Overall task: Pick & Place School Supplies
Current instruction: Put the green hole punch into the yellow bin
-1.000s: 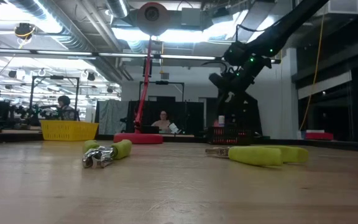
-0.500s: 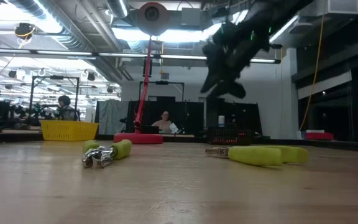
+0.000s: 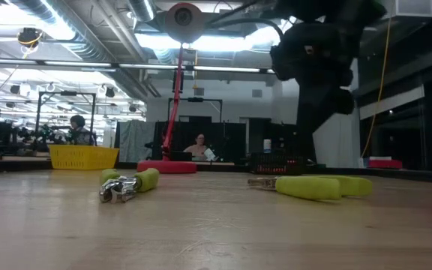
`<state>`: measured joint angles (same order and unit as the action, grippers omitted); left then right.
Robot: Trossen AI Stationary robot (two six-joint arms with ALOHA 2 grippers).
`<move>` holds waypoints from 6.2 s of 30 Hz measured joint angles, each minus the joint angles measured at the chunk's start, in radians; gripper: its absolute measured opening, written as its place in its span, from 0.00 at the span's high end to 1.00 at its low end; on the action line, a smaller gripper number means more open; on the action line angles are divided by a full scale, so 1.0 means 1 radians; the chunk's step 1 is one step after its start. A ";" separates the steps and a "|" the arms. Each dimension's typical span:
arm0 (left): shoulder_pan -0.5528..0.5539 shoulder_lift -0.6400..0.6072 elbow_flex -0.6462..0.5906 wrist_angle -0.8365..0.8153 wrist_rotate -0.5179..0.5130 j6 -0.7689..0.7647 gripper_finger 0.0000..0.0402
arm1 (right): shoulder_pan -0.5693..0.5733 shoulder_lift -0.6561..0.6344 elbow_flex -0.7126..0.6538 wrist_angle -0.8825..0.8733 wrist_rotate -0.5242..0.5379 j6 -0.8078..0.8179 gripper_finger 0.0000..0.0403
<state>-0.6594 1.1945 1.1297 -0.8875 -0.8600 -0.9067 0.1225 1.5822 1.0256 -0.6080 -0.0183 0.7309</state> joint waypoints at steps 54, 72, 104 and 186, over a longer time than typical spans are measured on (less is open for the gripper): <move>-0.165 0.065 -0.002 0.059 -0.087 -0.215 0.81 | 0.103 0.022 0.370 0.085 0.518 -0.122 0.92; 0.168 -0.101 -0.376 1.490 0.374 0.566 0.81 | 0.013 -0.078 0.425 0.327 0.107 -0.345 0.92; 0.388 -0.001 -0.233 1.520 0.645 0.562 0.60 | 0.021 -0.024 0.534 0.451 0.157 -0.429 0.92; 1.435 -0.223 -0.566 0.581 0.518 0.089 0.91 | 0.342 -0.232 0.533 0.270 0.645 -0.346 0.72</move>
<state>0.7753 0.9717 0.5642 -0.3063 -0.3425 -0.8174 0.4645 1.3501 1.5589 -0.3381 0.6265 0.3851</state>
